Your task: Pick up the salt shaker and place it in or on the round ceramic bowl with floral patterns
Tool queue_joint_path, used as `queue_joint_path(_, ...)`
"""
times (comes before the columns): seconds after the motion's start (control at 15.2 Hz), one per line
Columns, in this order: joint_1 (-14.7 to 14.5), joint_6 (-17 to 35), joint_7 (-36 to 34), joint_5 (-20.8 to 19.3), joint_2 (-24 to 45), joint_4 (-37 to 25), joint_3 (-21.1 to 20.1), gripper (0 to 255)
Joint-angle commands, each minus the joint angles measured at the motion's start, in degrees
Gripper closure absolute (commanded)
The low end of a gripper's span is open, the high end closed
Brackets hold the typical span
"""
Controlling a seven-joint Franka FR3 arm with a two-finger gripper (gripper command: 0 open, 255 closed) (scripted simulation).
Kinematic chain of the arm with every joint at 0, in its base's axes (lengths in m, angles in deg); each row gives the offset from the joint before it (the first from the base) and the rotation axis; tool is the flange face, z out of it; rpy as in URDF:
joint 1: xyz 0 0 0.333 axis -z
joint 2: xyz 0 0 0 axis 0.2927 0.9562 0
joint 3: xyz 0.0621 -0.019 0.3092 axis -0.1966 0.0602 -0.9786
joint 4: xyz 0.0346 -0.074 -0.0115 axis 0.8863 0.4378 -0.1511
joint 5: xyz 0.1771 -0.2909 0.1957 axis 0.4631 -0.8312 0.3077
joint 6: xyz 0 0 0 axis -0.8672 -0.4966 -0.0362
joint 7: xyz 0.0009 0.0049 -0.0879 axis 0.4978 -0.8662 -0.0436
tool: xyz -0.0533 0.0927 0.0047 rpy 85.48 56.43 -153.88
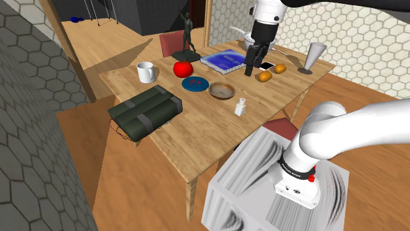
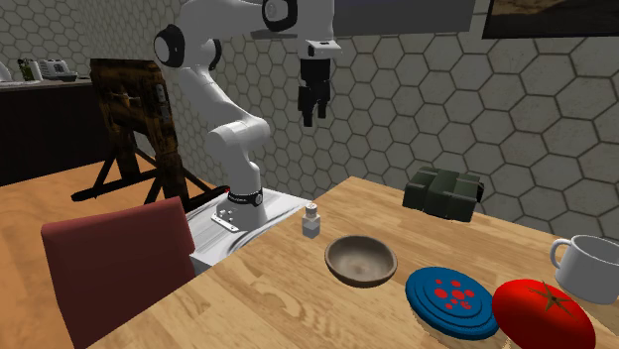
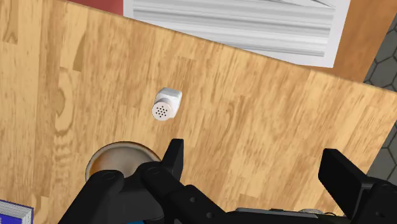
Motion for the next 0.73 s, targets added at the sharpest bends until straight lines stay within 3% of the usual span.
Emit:
queue_joint_path(0.0, 0.0, 0.0, 0.0, 0.0, 0.0, 0.0, 0.0, 0)
queue_joint_path(0.66, 5.24, 21.83, -3.78, -5.41, -0.37, 18.87, 0.52, 0)
